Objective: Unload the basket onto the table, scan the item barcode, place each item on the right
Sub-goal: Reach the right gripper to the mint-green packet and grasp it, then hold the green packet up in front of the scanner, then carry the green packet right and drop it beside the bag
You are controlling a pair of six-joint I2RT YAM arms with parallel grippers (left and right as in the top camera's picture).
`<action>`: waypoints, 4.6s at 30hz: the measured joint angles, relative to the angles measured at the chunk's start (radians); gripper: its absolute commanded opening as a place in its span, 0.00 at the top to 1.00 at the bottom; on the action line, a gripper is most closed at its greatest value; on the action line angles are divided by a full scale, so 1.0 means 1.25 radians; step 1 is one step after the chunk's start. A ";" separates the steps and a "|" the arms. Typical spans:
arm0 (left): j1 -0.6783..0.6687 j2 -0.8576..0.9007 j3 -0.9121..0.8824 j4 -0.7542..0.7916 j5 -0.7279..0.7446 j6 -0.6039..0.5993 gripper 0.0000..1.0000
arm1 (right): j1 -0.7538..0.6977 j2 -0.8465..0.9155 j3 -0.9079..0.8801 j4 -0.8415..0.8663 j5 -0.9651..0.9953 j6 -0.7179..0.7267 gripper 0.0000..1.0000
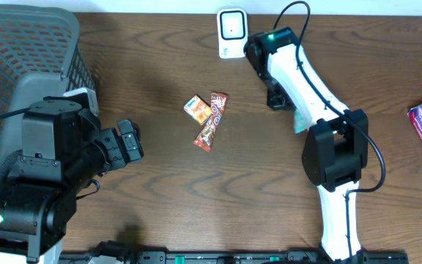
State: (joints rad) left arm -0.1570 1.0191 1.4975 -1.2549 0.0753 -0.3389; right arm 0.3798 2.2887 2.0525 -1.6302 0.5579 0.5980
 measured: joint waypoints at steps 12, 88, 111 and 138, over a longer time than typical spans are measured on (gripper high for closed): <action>0.000 0.000 0.000 0.000 0.000 0.000 0.02 | 0.020 0.001 -0.255 0.194 0.071 0.089 0.75; 0.000 0.000 0.000 0.000 0.000 0.000 0.02 | -0.082 0.001 0.118 0.556 -0.691 -0.100 0.99; 0.000 0.000 0.000 0.000 0.000 0.000 0.02 | -0.008 0.122 0.122 0.916 -0.378 0.015 0.99; 0.000 0.000 0.000 0.000 0.000 0.000 0.02 | -0.344 0.120 0.409 0.105 -0.078 -0.108 0.97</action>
State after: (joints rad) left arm -0.1570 1.0191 1.4975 -1.2552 0.0753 -0.3389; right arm -0.0498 2.4386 2.5641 -1.4990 0.4606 0.4629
